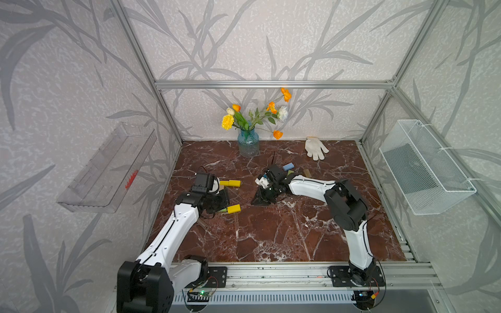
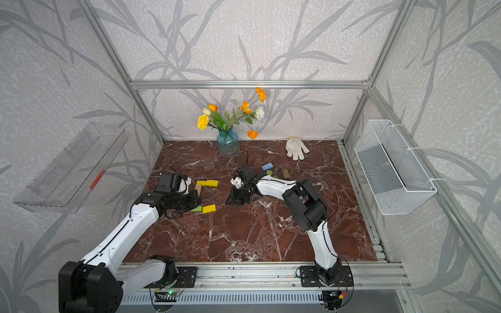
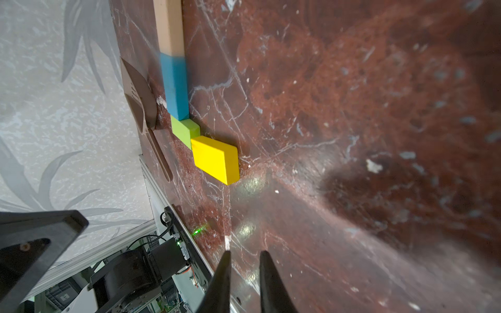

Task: Assemble the letter c with building blocks
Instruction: Adjust the building block at the center of the board.

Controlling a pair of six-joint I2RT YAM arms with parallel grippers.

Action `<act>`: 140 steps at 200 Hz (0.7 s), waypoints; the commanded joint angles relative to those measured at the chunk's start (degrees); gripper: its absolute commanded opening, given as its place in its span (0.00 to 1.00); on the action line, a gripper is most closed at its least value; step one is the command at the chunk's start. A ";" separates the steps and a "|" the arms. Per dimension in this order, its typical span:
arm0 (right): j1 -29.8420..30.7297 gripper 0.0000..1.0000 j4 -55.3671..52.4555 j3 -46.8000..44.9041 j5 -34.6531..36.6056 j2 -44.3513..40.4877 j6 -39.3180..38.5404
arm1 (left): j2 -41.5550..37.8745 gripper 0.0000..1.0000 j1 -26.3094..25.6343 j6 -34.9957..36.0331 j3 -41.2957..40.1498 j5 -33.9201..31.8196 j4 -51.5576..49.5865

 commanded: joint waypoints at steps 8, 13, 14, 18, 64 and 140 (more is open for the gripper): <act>0.96 0.19 -0.05 3.57 1.44 1.15 0.66 | 3.38 0.00 0.28 -1.18 -0.68 1.00 -2.12; 1.08 0.19 -0.38 4.17 1.53 1.43 0.57 | 4.11 0.00 0.19 -1.10 -0.68 1.26 -2.28; 1.11 0.19 -0.38 4.24 1.56 1.47 0.57 | 4.21 0.00 0.24 -1.08 -0.70 1.32 -2.24; 1.25 0.19 -0.66 4.64 1.62 1.68 0.49 | 4.72 0.00 0.26 -1.11 -0.72 1.48 -2.31; 2.43 0.19 -2.11 7.47 2.33 3.33 0.24 | 8.64 0.00 0.17 -0.24 -1.59 1.84 -1.69; 4.19 0.00 -2.18 8.71 3.73 5.13 1.22 | 14.62 0.00 0.38 2.65 3.07 -3.87 -9.76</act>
